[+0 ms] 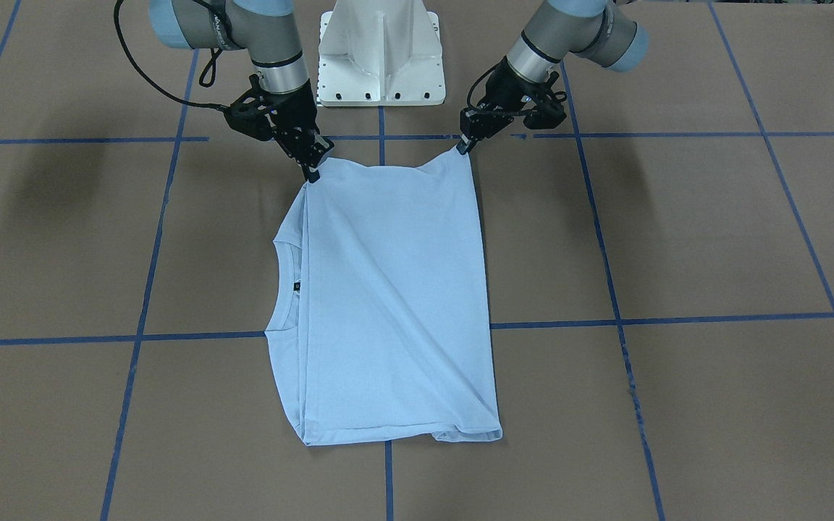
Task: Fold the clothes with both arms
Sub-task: 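Lift both near corners and fold them over toward the far edge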
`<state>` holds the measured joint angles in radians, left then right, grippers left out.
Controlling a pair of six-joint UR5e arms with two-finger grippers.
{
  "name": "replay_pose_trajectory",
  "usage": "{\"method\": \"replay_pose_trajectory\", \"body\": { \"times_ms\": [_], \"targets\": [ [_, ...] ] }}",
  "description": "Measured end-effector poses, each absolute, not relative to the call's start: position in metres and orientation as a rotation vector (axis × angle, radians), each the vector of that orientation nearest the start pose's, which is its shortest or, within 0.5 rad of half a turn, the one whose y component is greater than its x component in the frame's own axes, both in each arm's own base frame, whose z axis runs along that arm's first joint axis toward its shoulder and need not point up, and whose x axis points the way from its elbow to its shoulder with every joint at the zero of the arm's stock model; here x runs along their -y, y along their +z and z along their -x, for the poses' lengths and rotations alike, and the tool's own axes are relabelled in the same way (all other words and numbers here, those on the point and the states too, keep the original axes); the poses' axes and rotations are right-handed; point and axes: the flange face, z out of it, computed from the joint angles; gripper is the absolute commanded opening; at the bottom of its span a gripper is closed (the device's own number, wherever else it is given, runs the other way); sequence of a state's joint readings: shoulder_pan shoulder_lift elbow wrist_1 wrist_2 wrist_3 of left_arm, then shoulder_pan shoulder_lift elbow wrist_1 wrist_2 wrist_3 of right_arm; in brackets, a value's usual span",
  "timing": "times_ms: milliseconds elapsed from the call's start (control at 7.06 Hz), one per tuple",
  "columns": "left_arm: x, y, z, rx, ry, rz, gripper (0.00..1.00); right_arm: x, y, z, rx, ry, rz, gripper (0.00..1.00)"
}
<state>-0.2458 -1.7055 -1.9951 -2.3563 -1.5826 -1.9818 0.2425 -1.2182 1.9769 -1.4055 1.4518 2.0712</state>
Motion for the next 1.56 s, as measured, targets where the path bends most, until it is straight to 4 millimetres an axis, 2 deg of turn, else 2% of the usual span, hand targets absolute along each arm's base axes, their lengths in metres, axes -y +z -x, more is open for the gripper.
{"method": "replay_pose_trajectory", "body": {
  "times_ms": [283, 425, 566, 708, 991, 1274, 1557],
  "targets": [
    [0.217, 0.248, -0.425, -1.426, -0.611, 0.264, 0.00, 0.243, 0.260, 0.479, 1.005, 0.698, 0.051, 0.00],
    [0.204, 0.223, -0.409, -1.430, -0.641, 0.315, 0.00, 0.232, 0.250, 0.457, 1.038, 0.689, 0.069, 0.00],
    [0.202, 0.205, -0.396, -1.427, -0.661, 0.326, 0.00, 0.231, 0.238, 0.441, 1.071, 0.695, 0.076, 0.00],
    [0.214, 0.199, -0.387, -1.426, -0.678, 0.294, 0.00, 0.247, 0.227, 0.438, 1.097, 0.725, 0.062, 0.00],
    [0.261, 0.205, -0.377, -1.414, -0.676, 0.125, 0.00, 0.316, 0.211, 0.454, 1.106, 0.820, 0.016, 0.00],
    [0.306, 0.220, -0.391, -1.368, -0.687, 0.010, 0.00, 0.386, 0.211, 0.463, 1.067, 0.885, 0.012, 0.00],
    [0.350, 0.228, -0.415, -1.328, -0.694, -0.072, 0.00, 0.429, 0.210, 0.483, 1.036, 0.920, 0.003, 0.00]
  ]
}}
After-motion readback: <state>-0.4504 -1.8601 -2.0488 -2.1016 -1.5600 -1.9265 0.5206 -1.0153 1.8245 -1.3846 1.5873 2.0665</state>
